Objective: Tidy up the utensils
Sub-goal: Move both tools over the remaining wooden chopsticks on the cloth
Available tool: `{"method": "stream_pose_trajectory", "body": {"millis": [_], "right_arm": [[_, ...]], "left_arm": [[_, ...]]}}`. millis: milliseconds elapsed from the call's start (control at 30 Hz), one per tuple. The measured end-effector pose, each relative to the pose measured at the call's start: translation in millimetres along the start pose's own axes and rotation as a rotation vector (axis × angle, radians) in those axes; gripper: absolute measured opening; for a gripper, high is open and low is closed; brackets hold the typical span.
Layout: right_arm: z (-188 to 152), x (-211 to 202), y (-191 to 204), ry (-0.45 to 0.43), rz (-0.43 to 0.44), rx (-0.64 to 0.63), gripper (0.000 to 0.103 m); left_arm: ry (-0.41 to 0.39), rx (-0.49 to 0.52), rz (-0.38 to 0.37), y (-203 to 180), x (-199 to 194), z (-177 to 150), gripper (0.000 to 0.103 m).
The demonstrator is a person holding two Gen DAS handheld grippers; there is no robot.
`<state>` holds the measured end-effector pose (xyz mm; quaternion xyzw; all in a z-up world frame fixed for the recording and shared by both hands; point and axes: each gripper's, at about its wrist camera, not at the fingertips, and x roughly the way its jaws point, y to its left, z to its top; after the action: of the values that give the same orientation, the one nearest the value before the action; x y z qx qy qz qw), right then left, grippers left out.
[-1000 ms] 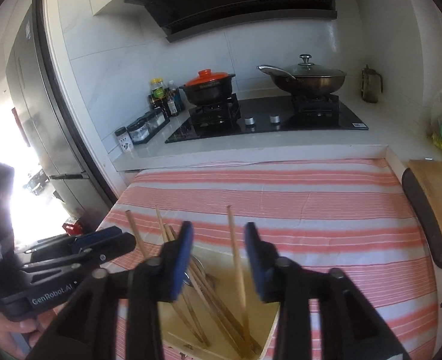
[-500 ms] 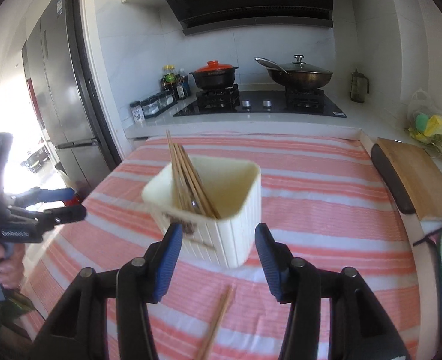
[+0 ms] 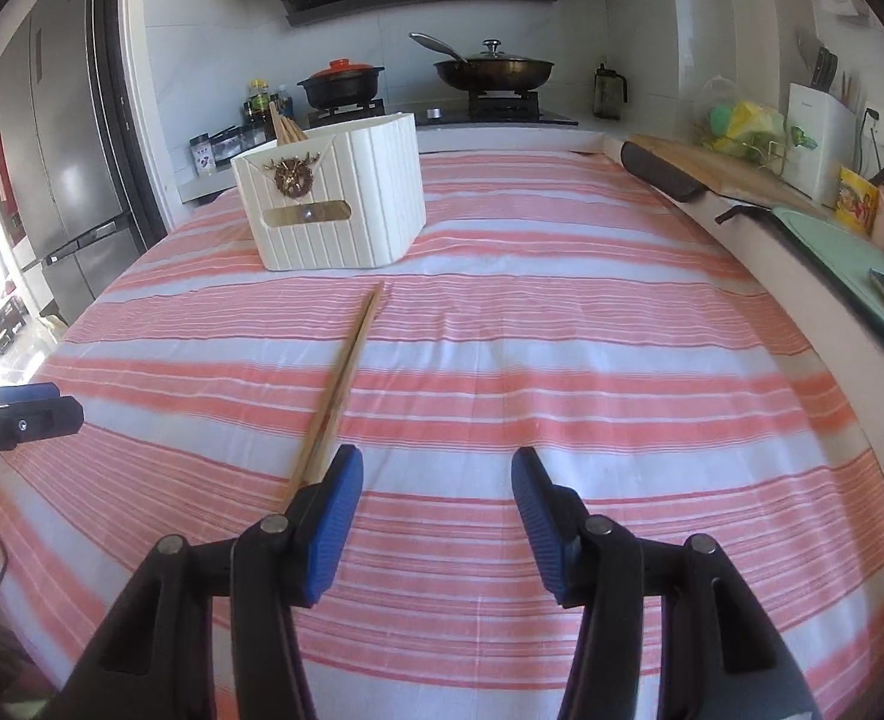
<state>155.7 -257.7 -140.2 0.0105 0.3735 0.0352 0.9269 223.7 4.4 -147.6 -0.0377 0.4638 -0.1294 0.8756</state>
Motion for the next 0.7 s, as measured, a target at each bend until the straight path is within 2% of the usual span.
{"method": "stream_pose_trajectory", "body": {"millis": [167,367,700], "right_arm": [[-3.4,-0.5,-15.0,-0.046,-0.067,0.030,0.053],[-13.1,-1.8,-16.3,-0.043,-0.051,0.039,0.053],[-18.2,-3.8,-19.6,-0.103,-0.030,0.063,0.053]], "left_arm": [[0.000,0.006,0.000,-11.9,2.1,-2.8,0.095],[-0.002,-0.001,0.011,-21.2,9.8,0.2,0.095],[0.019,-0.002,0.014,-37.2,34.0,-0.2,0.095]]}}
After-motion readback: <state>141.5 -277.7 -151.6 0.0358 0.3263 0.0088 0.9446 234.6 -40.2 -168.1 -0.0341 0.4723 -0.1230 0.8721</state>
